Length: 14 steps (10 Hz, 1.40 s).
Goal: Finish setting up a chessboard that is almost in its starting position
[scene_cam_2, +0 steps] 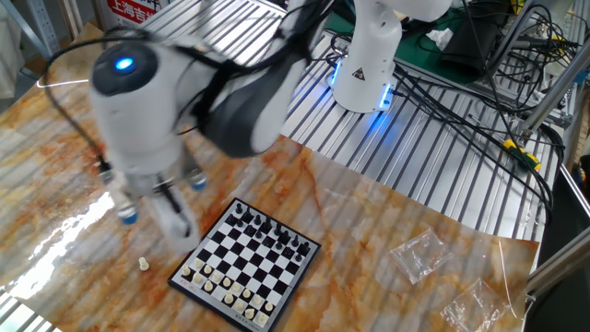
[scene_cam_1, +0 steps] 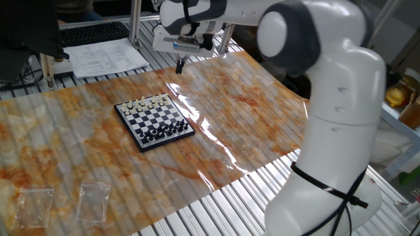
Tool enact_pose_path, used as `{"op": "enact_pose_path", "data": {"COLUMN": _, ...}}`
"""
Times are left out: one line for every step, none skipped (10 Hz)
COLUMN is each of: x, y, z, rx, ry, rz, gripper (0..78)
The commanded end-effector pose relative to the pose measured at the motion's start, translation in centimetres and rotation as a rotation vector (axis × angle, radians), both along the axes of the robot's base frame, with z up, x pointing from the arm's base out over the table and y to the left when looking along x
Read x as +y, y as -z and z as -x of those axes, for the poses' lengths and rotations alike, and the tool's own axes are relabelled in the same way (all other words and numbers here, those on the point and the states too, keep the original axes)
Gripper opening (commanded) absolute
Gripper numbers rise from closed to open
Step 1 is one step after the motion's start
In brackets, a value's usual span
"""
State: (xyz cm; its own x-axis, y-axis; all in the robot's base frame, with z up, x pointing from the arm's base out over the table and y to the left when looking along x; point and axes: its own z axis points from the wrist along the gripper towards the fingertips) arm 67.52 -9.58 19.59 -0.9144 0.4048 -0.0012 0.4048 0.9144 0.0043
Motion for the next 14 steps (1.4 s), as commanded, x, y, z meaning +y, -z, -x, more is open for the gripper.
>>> {"op": "enact_pose_path", "data": {"x": -2.39, "y": 0.61, "z": -2.10, "rx": -0.005, "ry": -0.039, "rz": 0.008, "gripper": 0.0}}
{"op": "enact_pose_path", "data": {"x": -2.32, "y": 0.70, "z": -1.91, "rx": -0.005, "ry": -0.046, "rz": 0.008, "gripper": 0.0}}
{"op": "enact_pose_path", "data": {"x": -2.32, "y": 0.70, "z": -1.91, "rx": -0.005, "ry": -0.046, "rz": 0.007, "gripper": 0.0}}
{"op": "enact_pose_path", "data": {"x": -2.32, "y": 0.70, "z": -1.91, "rx": -0.009, "ry": -0.048, "rz": 0.004, "gripper": 0.0}}
{"op": "enact_pose_path", "data": {"x": -2.32, "y": 0.70, "z": -1.91, "rx": -0.009, "ry": -0.035, "rz": -0.018, "gripper": 0.0}}
{"op": "enact_pose_path", "data": {"x": -2.32, "y": 0.70, "z": -1.91, "rx": -0.008, "ry": -0.005, "rz": -0.030, "gripper": 0.0}}
{"op": "enact_pose_path", "data": {"x": -2.32, "y": 0.70, "z": -1.91, "rx": -0.005, "ry": 0.035, "rz": -0.022, "gripper": 0.0}}
{"op": "enact_pose_path", "data": {"x": -2.32, "y": 0.70, "z": -1.91, "rx": 0.033, "ry": 0.072, "rz": -0.009, "gripper": 0.0}}
{"op": "enact_pose_path", "data": {"x": -2.32, "y": 0.70, "z": -1.91, "rx": 0.066, "ry": 0.089, "rz": 0.001, "gripper": 0.0}}
{"op": "enact_pose_path", "data": {"x": -2.32, "y": 0.70, "z": -1.91, "rx": 0.081, "ry": 0.086, "rz": 0.008, "gripper": 0.0}}
{"op": "enact_pose_path", "data": {"x": -2.32, "y": 0.70, "z": -1.91, "rx": 0.087, "ry": 0.081, "rz": 0.009, "gripper": 0.0}}
{"op": "enact_pose_path", "data": {"x": -2.32, "y": 0.70, "z": -1.91, "rx": 0.109, "ry": 0.062, "rz": 0.006, "gripper": 0.0}}
{"op": "enact_pose_path", "data": {"x": -2.32, "y": 0.70, "z": -1.91, "rx": 0.109, "ry": 0.062, "rz": 0.006, "gripper": 0.0}}
{"op": "enact_pose_path", "data": {"x": -2.32, "y": 0.70, "z": -1.91, "rx": 0.105, "ry": 0.069, "rz": 0.033, "gripper": 0.0}}
